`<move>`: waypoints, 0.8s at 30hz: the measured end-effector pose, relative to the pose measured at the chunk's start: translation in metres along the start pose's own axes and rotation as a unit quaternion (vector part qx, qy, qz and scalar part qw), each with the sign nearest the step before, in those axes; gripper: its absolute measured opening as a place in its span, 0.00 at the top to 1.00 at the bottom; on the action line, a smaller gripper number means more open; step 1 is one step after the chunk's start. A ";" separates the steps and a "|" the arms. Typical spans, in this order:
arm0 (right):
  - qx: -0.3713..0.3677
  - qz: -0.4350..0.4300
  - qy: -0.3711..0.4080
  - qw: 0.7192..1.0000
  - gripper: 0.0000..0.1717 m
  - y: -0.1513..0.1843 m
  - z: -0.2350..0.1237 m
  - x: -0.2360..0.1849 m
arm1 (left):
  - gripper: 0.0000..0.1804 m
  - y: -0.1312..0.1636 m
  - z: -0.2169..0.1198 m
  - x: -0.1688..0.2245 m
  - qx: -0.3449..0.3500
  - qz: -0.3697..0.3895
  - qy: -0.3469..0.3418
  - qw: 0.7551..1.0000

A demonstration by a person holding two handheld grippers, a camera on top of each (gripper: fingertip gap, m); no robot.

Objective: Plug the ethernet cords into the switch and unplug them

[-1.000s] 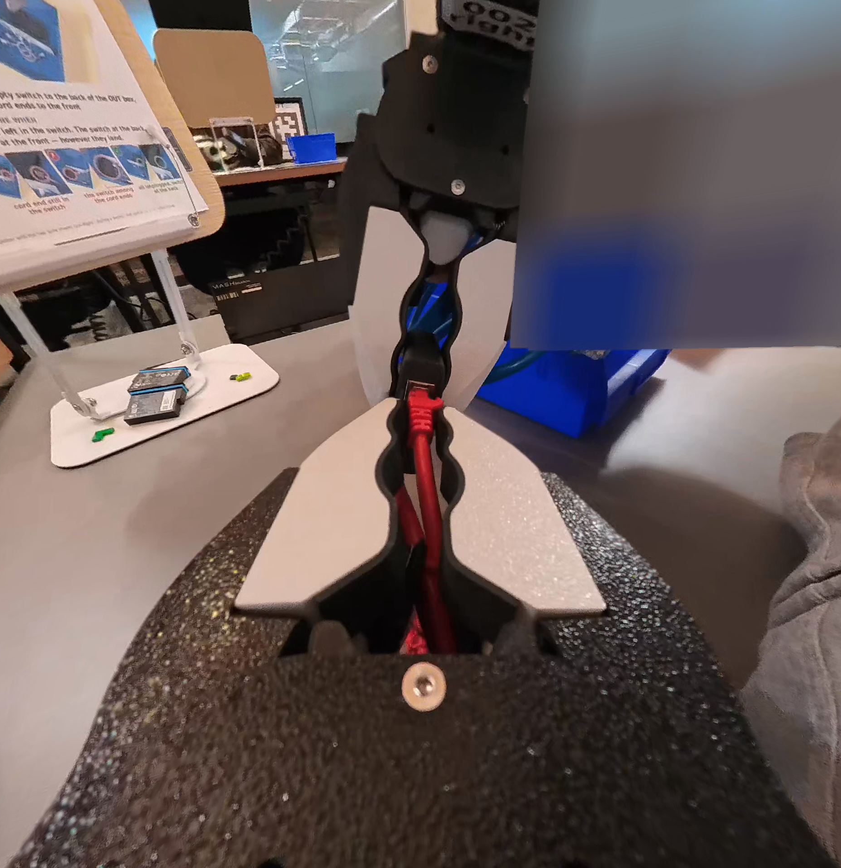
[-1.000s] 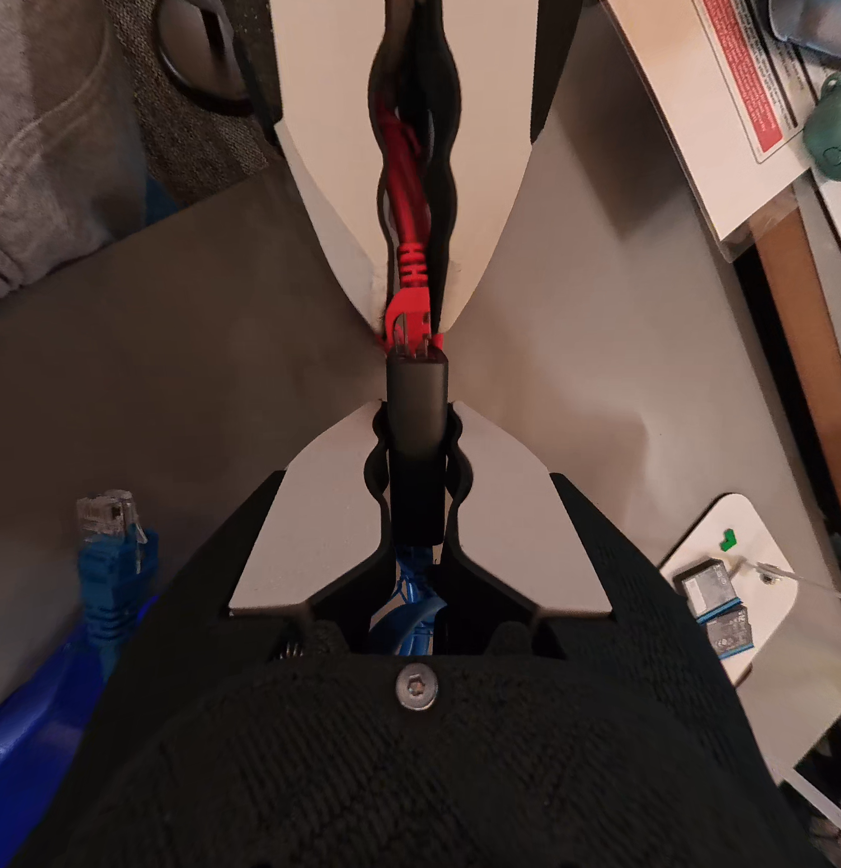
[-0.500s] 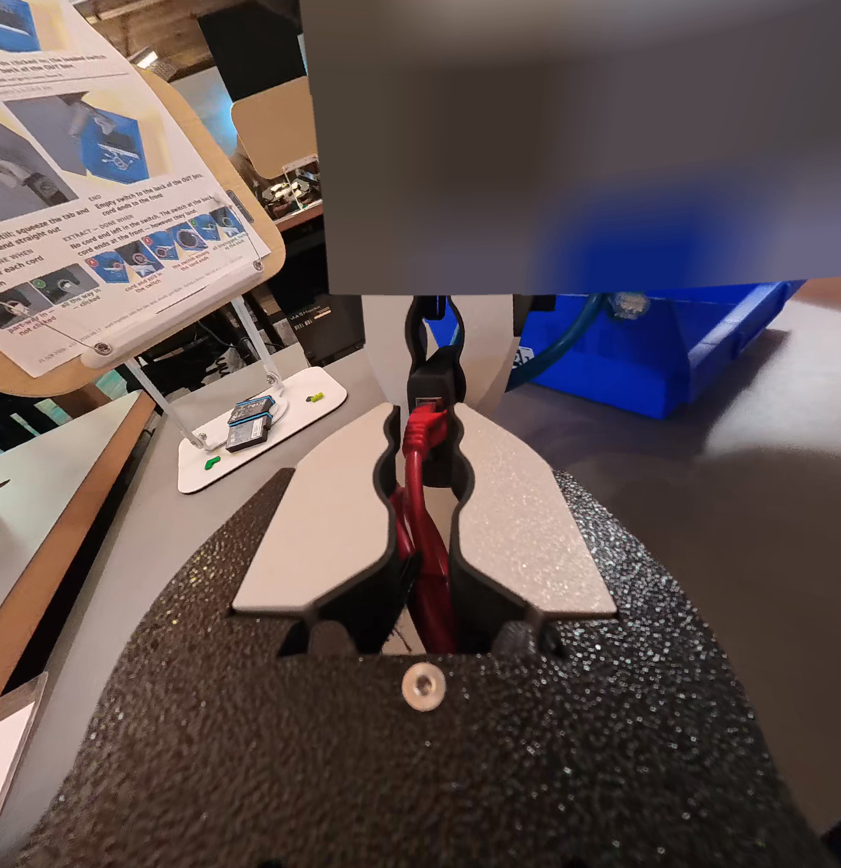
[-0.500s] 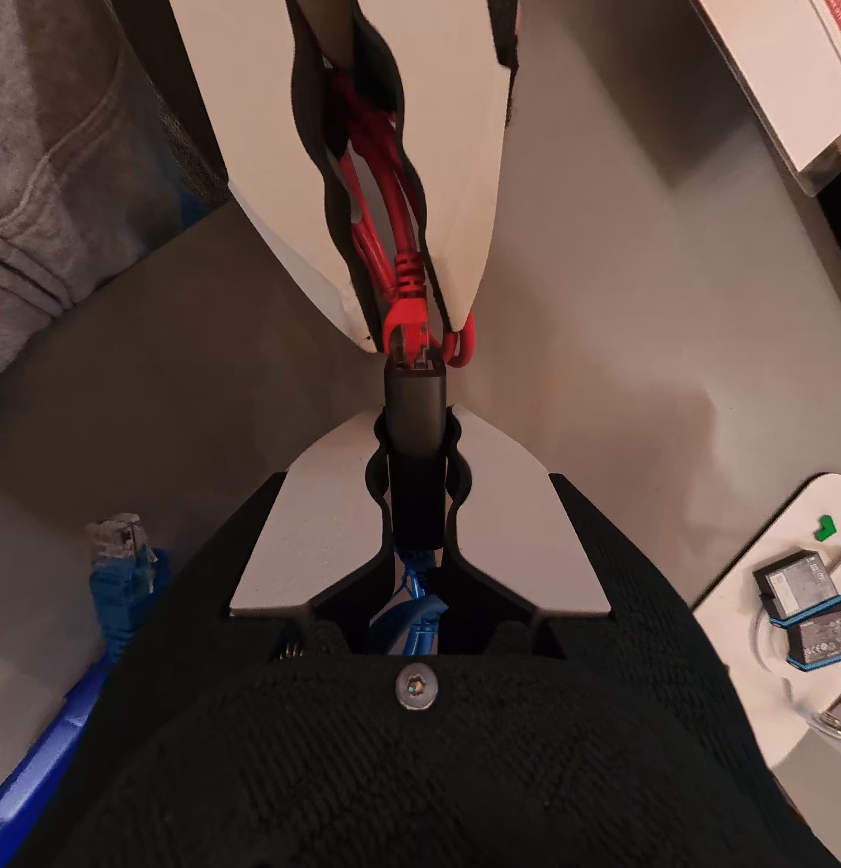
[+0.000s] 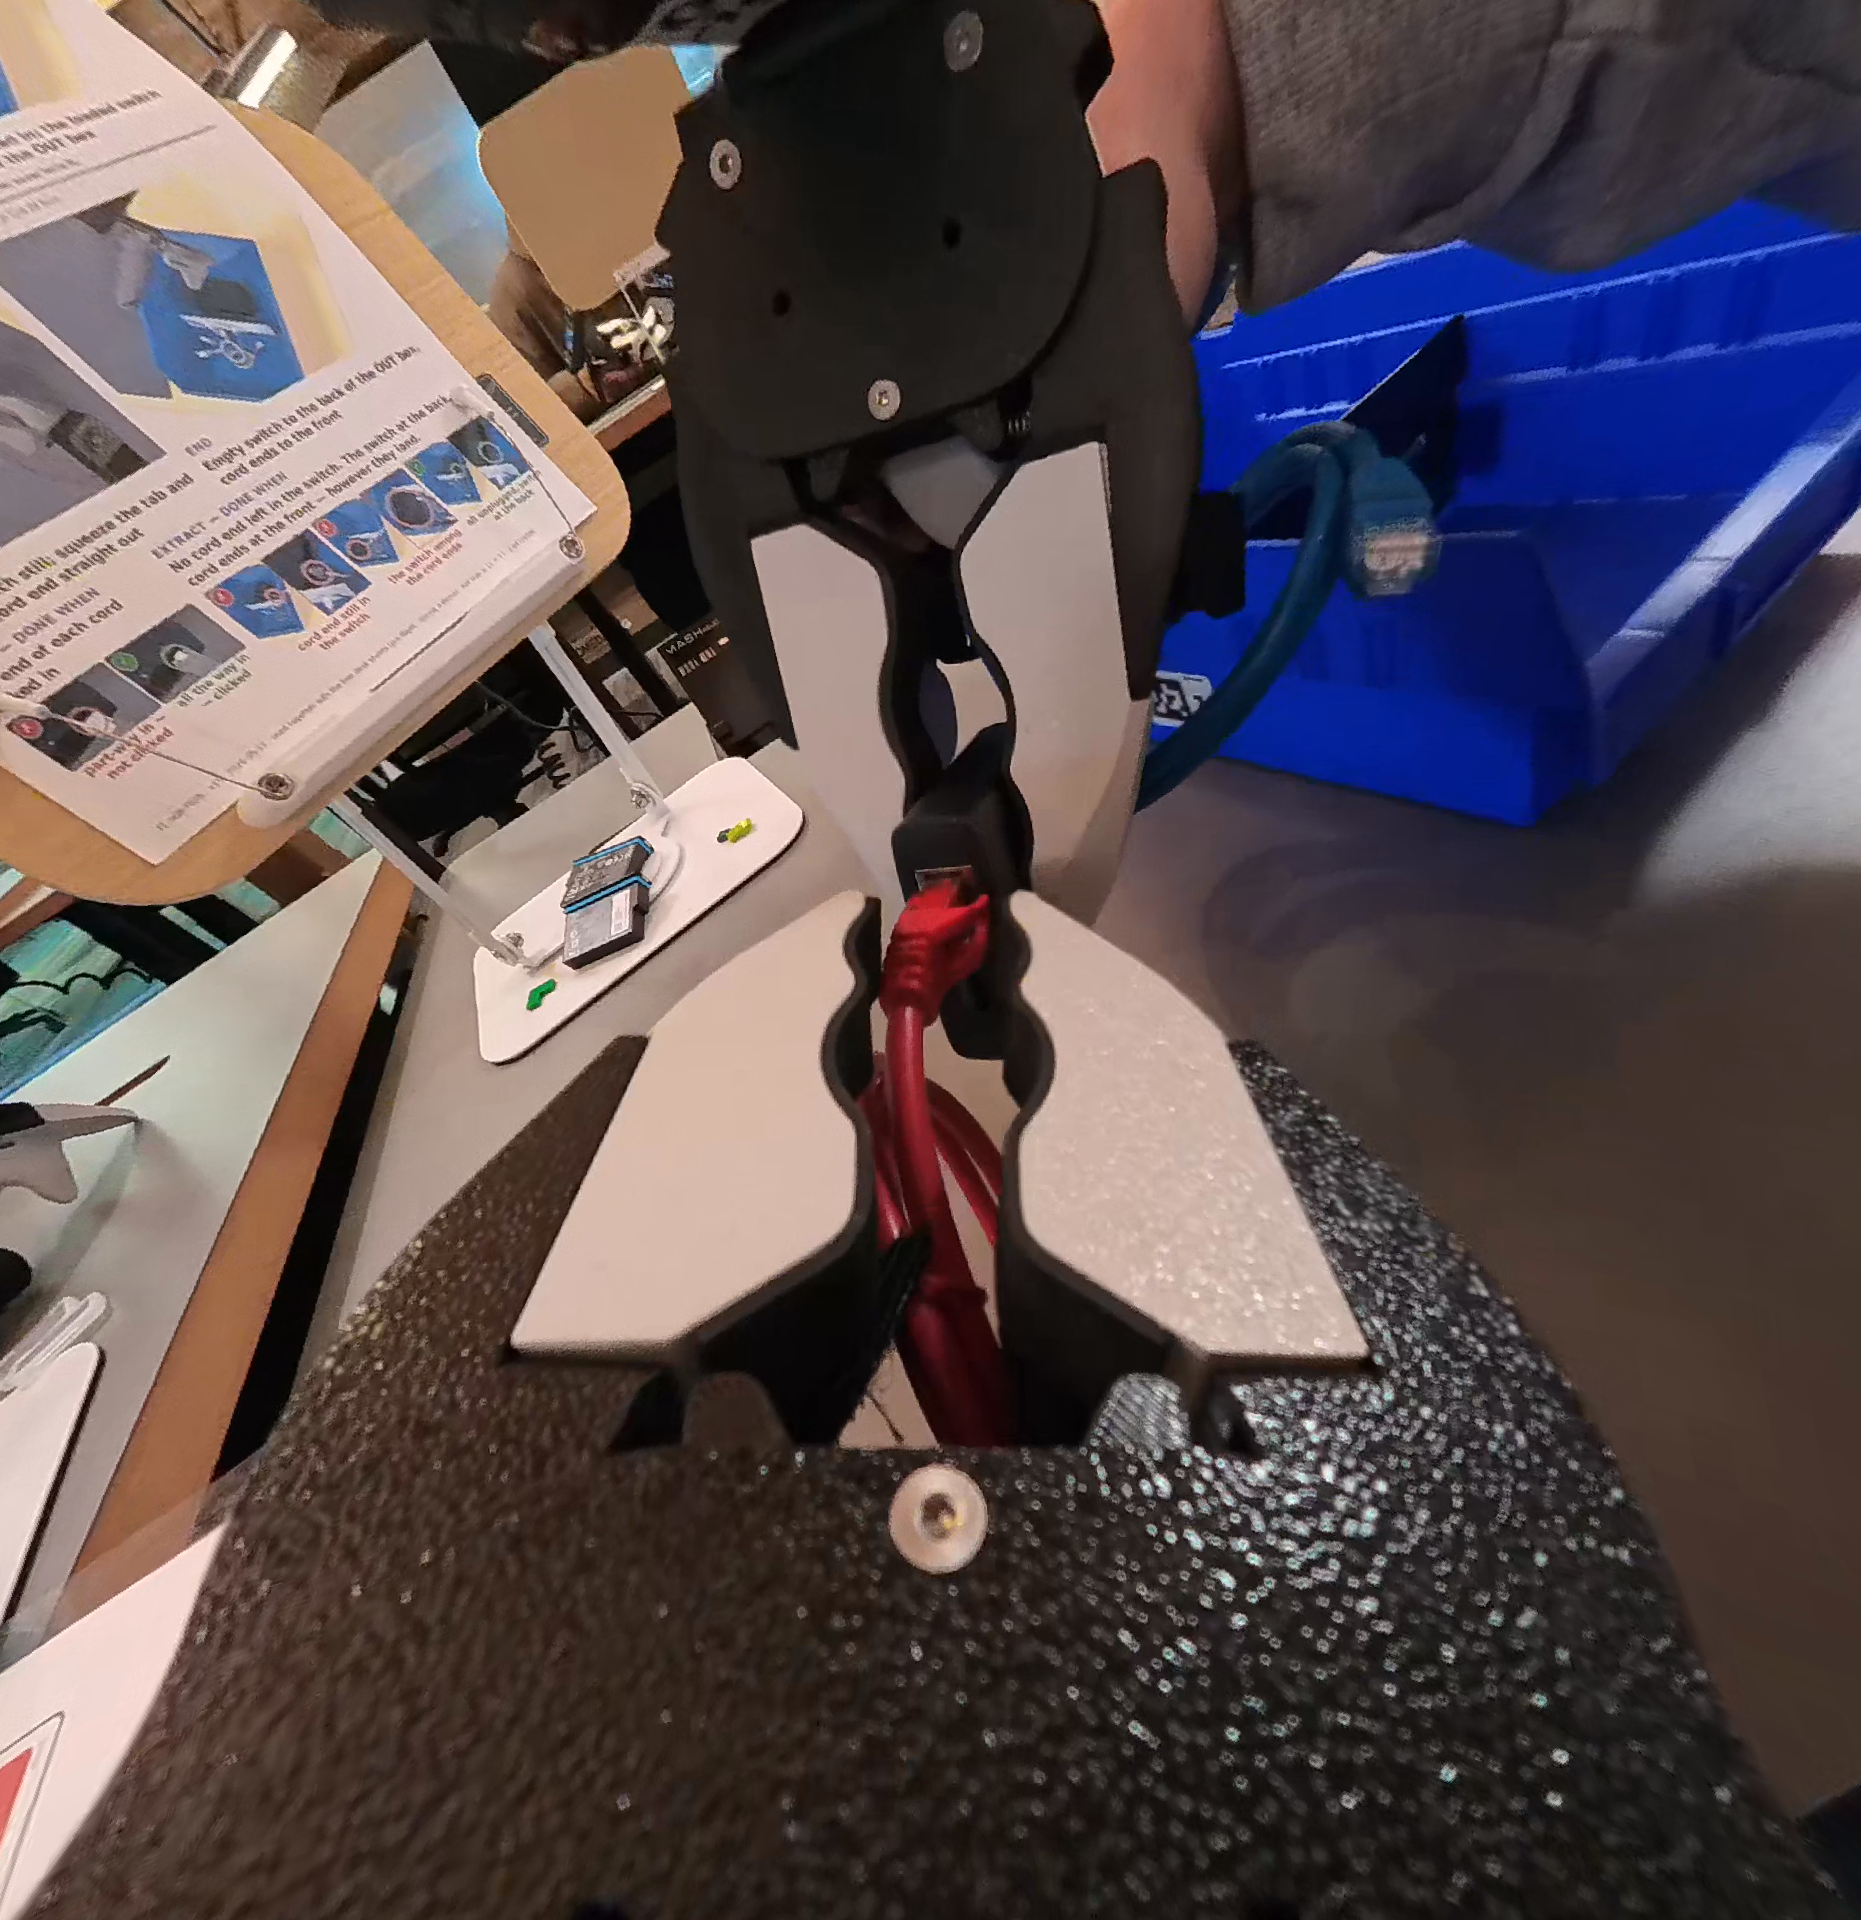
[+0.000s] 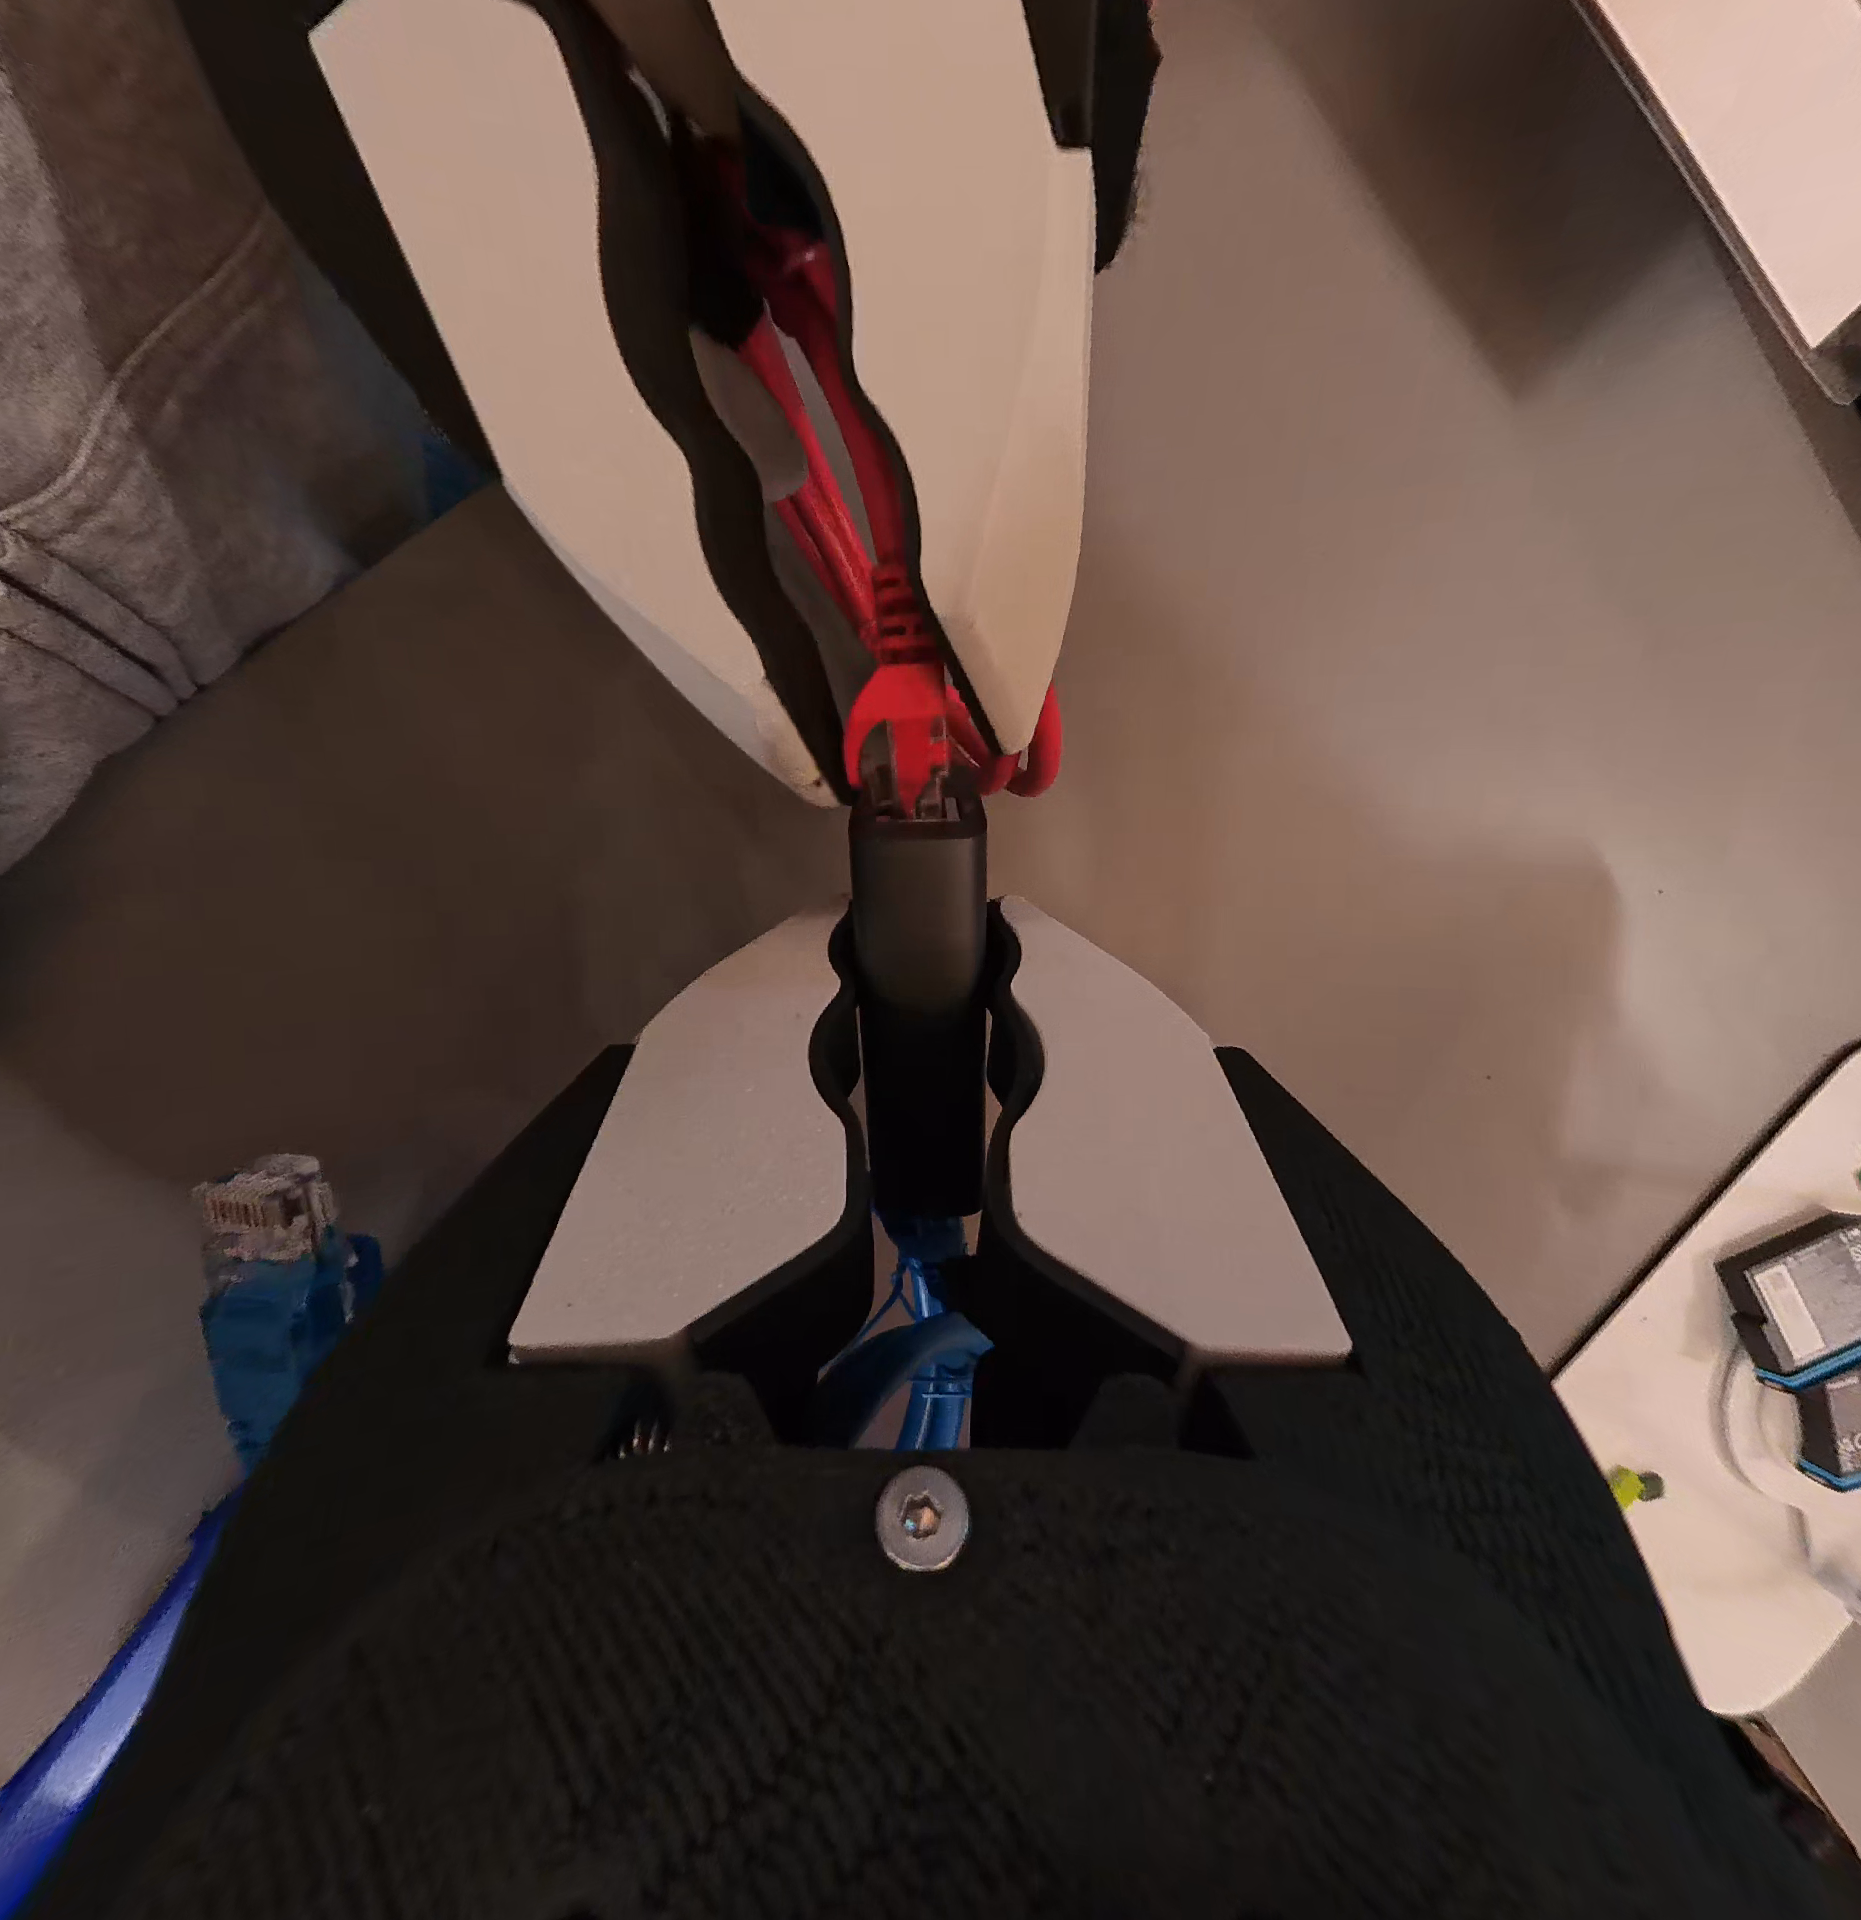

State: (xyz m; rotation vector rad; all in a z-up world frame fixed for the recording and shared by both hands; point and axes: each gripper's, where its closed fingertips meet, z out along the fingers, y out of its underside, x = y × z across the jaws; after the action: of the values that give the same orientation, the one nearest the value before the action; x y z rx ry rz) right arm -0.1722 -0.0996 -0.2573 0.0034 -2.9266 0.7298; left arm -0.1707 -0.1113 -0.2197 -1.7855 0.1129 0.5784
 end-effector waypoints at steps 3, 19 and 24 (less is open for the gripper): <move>-0.002 -0.001 0.001 1.000 0.89 0.000 0.000 -0.001 | 0.89 0.000 0.001 0.001 -0.005 0.004 0.002 1.000; 0.044 0.031 -0.017 0.998 0.88 -0.010 -0.008 -0.009 | 0.91 -0.012 -0.008 0.002 0.017 0.026 -0.008 0.999; 0.053 0.030 -0.011 0.998 0.88 -0.012 -0.008 -0.006 | 0.91 -0.011 -0.008 0.000 0.025 0.004 0.002 1.000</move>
State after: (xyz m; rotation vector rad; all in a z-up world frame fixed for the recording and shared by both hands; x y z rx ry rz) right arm -0.1646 -0.1067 -0.2453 -0.0684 -2.9158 0.8994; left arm -0.1636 -0.1154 -0.2084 -1.7396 0.1363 0.5725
